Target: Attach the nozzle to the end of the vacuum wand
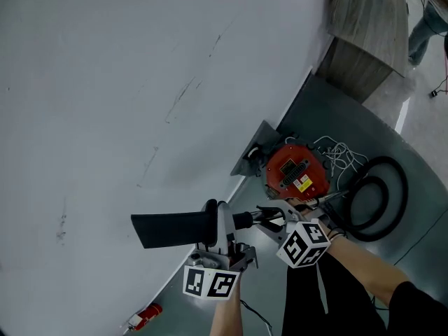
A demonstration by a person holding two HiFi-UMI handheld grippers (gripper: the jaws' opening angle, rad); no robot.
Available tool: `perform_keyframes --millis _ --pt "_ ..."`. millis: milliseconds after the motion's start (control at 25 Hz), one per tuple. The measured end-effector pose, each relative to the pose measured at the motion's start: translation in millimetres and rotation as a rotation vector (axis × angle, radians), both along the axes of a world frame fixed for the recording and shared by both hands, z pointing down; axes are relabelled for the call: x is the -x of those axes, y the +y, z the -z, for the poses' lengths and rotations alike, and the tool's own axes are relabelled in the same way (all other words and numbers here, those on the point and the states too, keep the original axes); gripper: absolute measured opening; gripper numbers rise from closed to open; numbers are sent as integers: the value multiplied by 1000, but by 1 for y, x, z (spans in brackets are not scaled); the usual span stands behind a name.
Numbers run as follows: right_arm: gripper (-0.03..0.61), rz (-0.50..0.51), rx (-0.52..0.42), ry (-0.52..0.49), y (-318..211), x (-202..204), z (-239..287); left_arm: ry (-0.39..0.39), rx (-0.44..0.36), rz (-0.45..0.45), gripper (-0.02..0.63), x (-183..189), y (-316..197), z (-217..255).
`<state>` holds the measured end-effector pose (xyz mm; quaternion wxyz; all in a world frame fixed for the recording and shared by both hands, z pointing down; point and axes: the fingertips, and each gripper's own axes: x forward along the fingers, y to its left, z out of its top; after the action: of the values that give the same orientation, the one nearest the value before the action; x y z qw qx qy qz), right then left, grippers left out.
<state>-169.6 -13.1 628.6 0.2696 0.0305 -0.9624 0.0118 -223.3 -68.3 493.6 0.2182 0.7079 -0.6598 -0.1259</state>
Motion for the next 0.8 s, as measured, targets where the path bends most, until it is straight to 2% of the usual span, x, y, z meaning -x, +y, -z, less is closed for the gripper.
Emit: perform_keyframes --millis 160,320,480,640,800 --pt "153 -32 56 -37 -1 -1 4 -20 52 8 169 1 14 -4" --pt "160 -40 51 -30 -1 -5 9 -25 106 14 173 4 32 -9" --pt "161 -58 66 -45 1 -16 31 9 169 54 173 2 59 -11" --pt "161 -133 169 -127 2 -29 72 73 222 89 172 -10 93 -5" --pt "161 -251 280 -243 -6 -40 123 81 224 63 169 -30 103 24"
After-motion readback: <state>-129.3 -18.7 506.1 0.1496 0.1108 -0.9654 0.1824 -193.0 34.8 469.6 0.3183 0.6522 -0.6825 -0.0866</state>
